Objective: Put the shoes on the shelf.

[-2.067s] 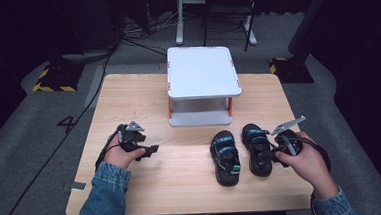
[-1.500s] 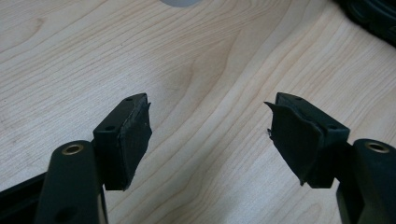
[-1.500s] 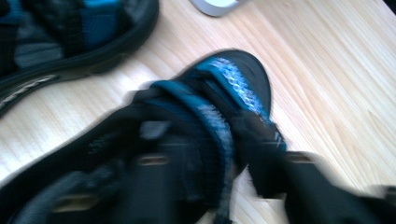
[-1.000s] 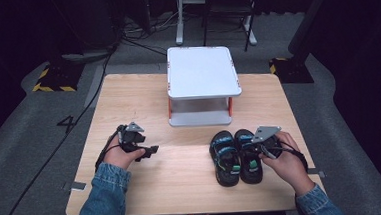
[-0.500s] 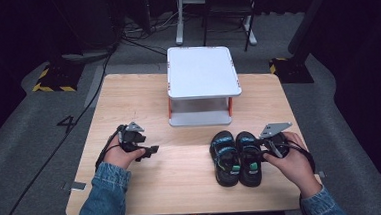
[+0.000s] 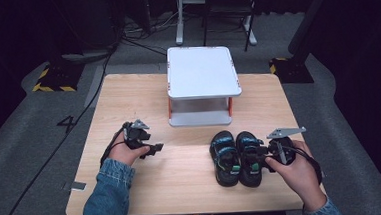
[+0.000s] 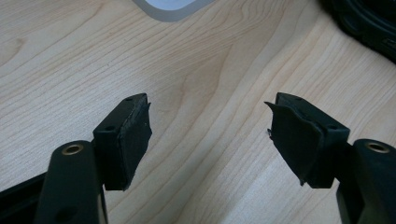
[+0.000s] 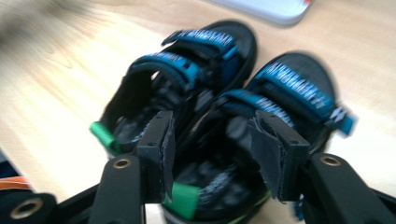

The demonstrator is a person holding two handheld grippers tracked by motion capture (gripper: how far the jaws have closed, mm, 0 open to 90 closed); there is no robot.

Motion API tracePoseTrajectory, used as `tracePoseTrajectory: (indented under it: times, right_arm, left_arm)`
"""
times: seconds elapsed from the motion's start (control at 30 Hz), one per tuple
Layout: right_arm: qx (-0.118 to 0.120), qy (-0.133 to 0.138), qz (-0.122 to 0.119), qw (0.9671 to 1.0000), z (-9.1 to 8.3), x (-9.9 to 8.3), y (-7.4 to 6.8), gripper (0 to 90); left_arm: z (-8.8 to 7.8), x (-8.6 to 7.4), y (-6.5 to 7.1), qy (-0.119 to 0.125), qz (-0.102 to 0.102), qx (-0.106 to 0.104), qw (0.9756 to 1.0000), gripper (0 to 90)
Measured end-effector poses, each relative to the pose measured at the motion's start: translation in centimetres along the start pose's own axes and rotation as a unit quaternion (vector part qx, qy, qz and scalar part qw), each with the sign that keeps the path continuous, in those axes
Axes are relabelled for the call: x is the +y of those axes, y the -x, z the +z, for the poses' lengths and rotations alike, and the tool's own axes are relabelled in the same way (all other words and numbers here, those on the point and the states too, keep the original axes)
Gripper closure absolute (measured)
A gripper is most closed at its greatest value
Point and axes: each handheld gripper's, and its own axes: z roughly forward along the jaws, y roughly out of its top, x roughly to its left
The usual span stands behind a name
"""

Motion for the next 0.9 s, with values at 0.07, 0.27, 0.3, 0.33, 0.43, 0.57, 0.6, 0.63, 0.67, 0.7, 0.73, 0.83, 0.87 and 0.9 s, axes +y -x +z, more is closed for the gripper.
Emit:
tracePoseTrajectory:
  times: [0.07,0.27,0.3,0.33,0.43,0.57,0.6,0.63,0.67,0.7,0.73,0.83,0.87,0.9]
  right_arm:
    - [0.006,-0.009,0.017,0.9998,0.4,-0.1,-0.1,48.9]
    - [0.021,-0.029,0.031,0.9989,2.3,-0.3,-0.3,47.7]
    - [0.023,-0.027,0.034,0.9988,2.5,-0.3,-0.4,46.7]
    - [0.023,-0.029,0.038,0.9986,2.7,-0.3,-0.5,46.6]
    - [0.013,-0.034,0.031,0.9988,3.4,-0.3,-0.7,46.1]
    - [0.005,-0.038,0.028,0.9989,3.6,-0.3,-1.0,46.2]
    - [0.007,-0.039,0.026,0.9989,3.5,-0.2,-0.9,46.6]
    - [0.011,-0.038,0.036,0.9986,3.4,-0.2,-0.9,46.7]
    - [0.019,-0.035,0.045,0.9982,3.3,-0.2,-0.7,46.7]
    - [0.025,-0.032,0.052,0.9978,3.2,-0.2,-0.6,46.7]
    - [0.03,-0.03,0.057,0.9975,3.2,-0.2,-0.5,46.7]
    - [0.032,-0.025,0.059,0.9974,3.3,-0.2,-0.7,48.3]
    - [0.034,-0.024,0.059,0.9974,3.3,-0.1,-0.8,48.3]
    - [0.035,-0.025,0.059,0.9973,3.3,-0.1,-0.9,48.2]
  left_arm:
    - [0.0,0.0,0.0,-0.001,-0.001,0.002,1.0,29.3]
    - [-0.2,-0.1,0.1,0.0,-0.002,0.005,1.0,29.3]
    - [-0.3,-0.2,0.1,-0.002,-0.002,0.005,1.0,29.3]
    - [-0.3,-0.3,0.1,-0.001,-0.003,0.005,1.0,29.3]
    - [-0.4,-0.4,0.1,-0.002,-0.004,0.008,1.0,29.3]
    - [-0.4,-0.4,0.1,-0.002,-0.003,0.008,1.0,29.3]
    - [-0.4,-0.5,0.1,-0.003,-0.004,0.007,1.0,29.3]
    - [-0.4,-0.5,0.1,-0.004,-0.004,0.008,1.0,29.3]
    - [-0.3,-0.5,0.1,-0.003,-0.006,0.008,1.0,29.3]
    - [-0.4,-0.5,0.1,-0.003,-0.004,0.008,1.0,29.3]
    - [-0.3,-0.5,0.1,-0.003,-0.004,0.008,1.0,29.3]
    - [-0.2,-0.5,0.1,-0.006,-0.003,0.008,0.9999,29.3]
    - [-0.2,-0.5,0.2,-0.006,-0.003,0.008,1.0,29.3]
    - [-0.2,-0.5,0.2,-0.007,-0.002,0.007,0.9999,29.3]
